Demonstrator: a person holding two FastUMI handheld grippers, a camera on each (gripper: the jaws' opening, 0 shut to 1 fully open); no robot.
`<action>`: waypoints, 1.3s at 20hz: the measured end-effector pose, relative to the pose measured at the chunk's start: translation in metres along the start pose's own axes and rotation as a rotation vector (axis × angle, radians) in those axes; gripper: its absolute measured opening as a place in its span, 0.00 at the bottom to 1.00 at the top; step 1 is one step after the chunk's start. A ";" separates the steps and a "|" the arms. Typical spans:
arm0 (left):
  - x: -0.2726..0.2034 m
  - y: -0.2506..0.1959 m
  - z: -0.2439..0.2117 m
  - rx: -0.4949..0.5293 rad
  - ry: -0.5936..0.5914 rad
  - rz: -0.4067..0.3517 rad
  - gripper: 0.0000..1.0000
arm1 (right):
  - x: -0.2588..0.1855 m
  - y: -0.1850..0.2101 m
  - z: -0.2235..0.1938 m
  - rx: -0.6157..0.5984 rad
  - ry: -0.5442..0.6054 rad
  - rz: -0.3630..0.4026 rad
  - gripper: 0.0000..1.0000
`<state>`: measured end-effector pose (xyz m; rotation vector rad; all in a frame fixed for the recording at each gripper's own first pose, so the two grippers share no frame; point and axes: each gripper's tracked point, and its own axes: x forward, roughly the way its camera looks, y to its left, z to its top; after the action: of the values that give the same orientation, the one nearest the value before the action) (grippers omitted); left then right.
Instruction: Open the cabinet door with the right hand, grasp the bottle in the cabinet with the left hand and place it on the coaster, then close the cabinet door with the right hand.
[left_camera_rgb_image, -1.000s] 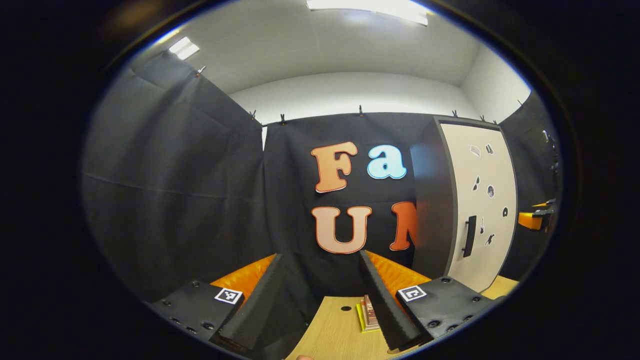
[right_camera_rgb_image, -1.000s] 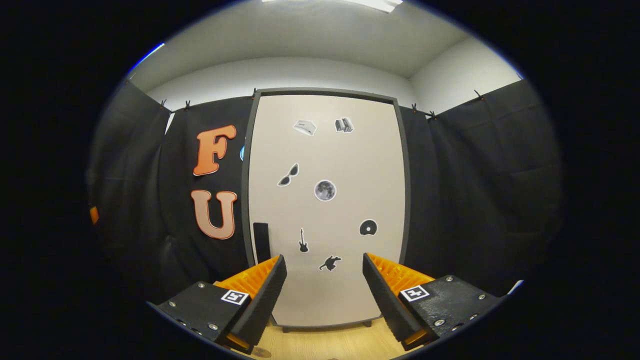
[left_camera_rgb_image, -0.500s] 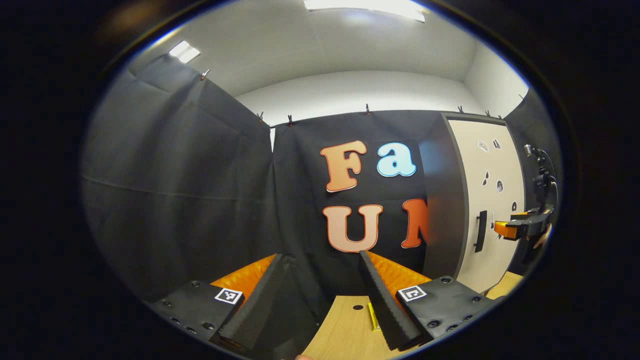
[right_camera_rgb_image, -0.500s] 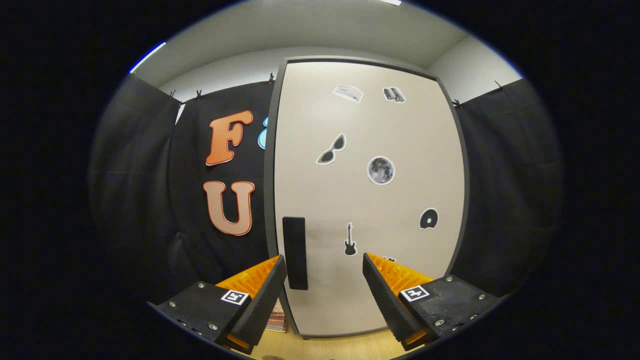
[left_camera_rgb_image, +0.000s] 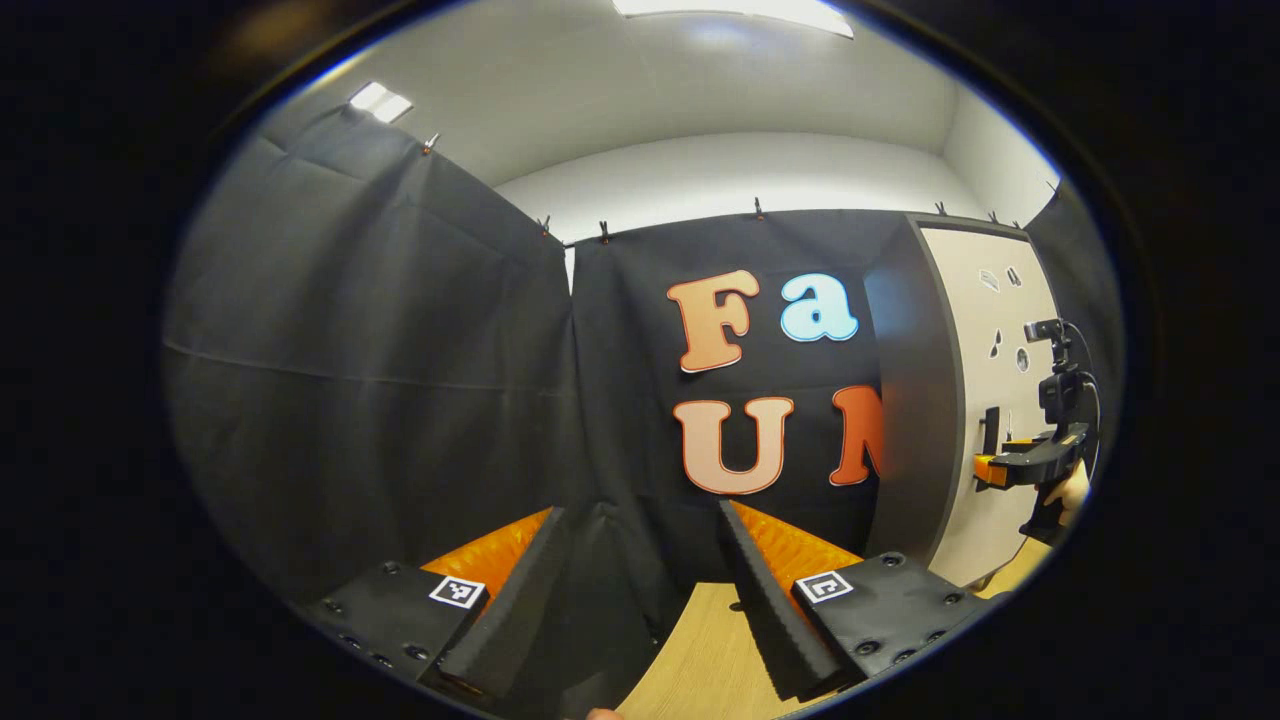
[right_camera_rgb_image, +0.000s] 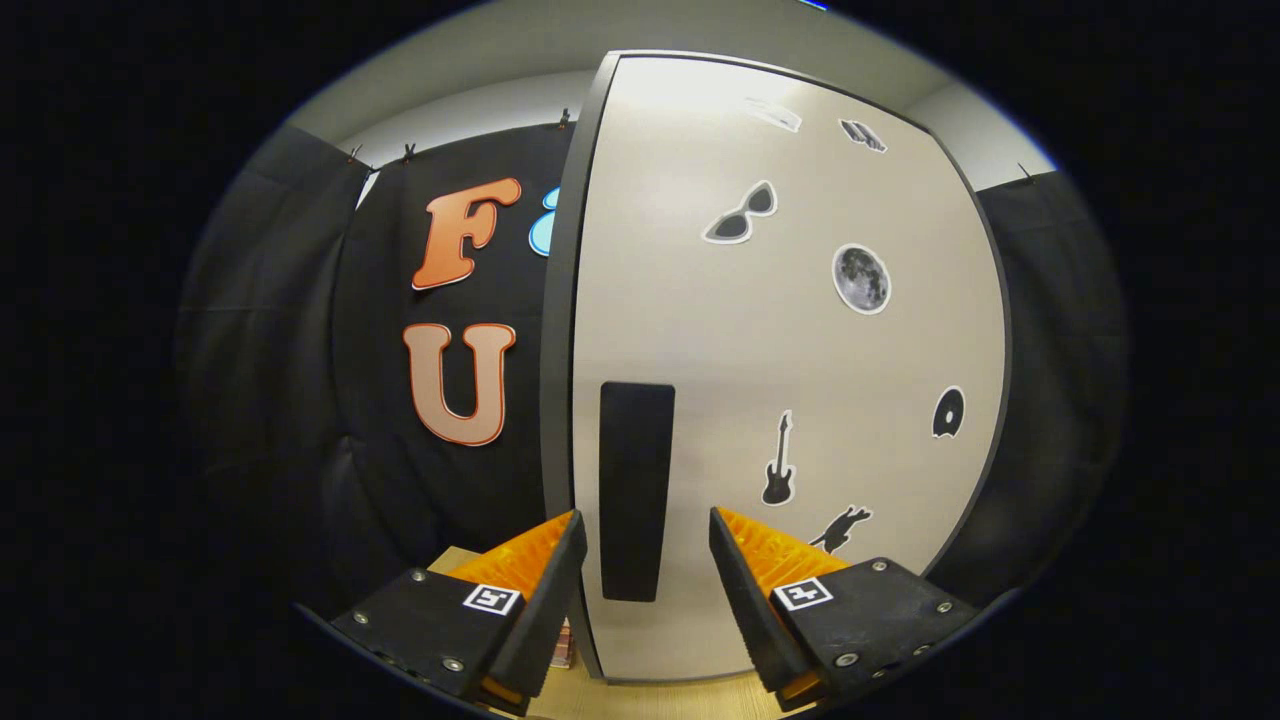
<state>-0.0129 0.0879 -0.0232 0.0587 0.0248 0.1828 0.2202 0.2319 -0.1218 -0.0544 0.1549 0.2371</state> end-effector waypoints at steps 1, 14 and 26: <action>-0.001 0.003 -0.001 0.000 0.002 0.007 0.97 | 0.004 0.001 -0.002 0.005 0.004 0.003 0.72; 0.012 -0.003 -0.014 -0.012 0.021 -0.001 0.97 | -0.006 0.003 -0.006 0.050 0.025 0.037 0.28; -0.011 -0.035 -0.005 -0.021 0.003 -0.060 0.97 | -0.060 -0.012 0.003 0.084 0.019 0.017 0.20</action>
<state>-0.0176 0.0520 -0.0305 0.0365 0.0281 0.1232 0.1658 0.2070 -0.1087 0.0278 0.1840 0.2468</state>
